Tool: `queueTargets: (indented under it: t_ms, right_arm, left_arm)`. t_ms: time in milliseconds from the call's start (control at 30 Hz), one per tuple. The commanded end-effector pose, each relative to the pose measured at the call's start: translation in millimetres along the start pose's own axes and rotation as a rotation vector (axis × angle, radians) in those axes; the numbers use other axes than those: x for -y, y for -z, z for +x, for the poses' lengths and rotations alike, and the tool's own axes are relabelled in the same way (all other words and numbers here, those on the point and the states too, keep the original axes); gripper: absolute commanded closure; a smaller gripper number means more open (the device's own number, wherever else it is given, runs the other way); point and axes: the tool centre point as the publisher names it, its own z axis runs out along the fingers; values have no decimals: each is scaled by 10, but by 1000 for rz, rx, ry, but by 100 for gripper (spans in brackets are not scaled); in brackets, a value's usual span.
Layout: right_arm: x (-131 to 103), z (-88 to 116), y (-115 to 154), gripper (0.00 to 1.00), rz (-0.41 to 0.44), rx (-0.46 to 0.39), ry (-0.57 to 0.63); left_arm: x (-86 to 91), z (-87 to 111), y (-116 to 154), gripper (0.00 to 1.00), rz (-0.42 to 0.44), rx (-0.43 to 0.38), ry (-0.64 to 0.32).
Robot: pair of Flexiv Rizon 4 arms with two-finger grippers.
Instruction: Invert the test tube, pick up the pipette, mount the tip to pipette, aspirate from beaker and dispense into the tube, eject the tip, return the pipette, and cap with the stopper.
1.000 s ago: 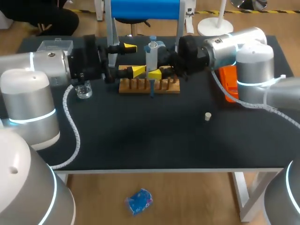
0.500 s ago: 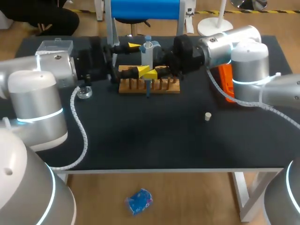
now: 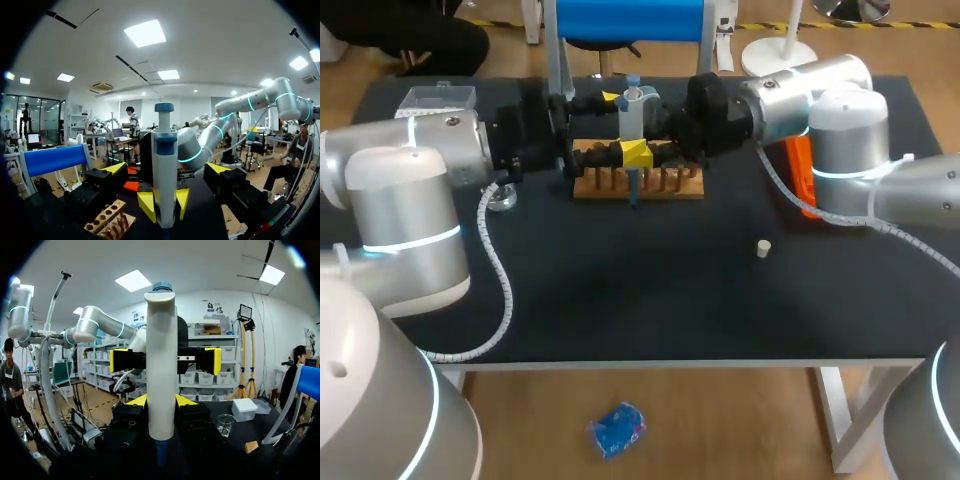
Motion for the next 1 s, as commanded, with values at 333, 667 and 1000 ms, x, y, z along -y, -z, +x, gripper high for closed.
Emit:
queueTargets:
  t_ms: [333, 667, 1000]
  right_arm:
    - [14, -25, -2, 100, -5, -3, 1]
    - [13, -28, -2, 100, -4, -1, 0]
    - [19, -28, 1, 100, -3, 0, -7]
  left_arm:
    - [-40, 0, -35, 15, 5, -12, 12]
    - [-48, -16, -15, 49, 3, -2, 15]
    - [-54, -14, -23, 96, 0, -11, 13]
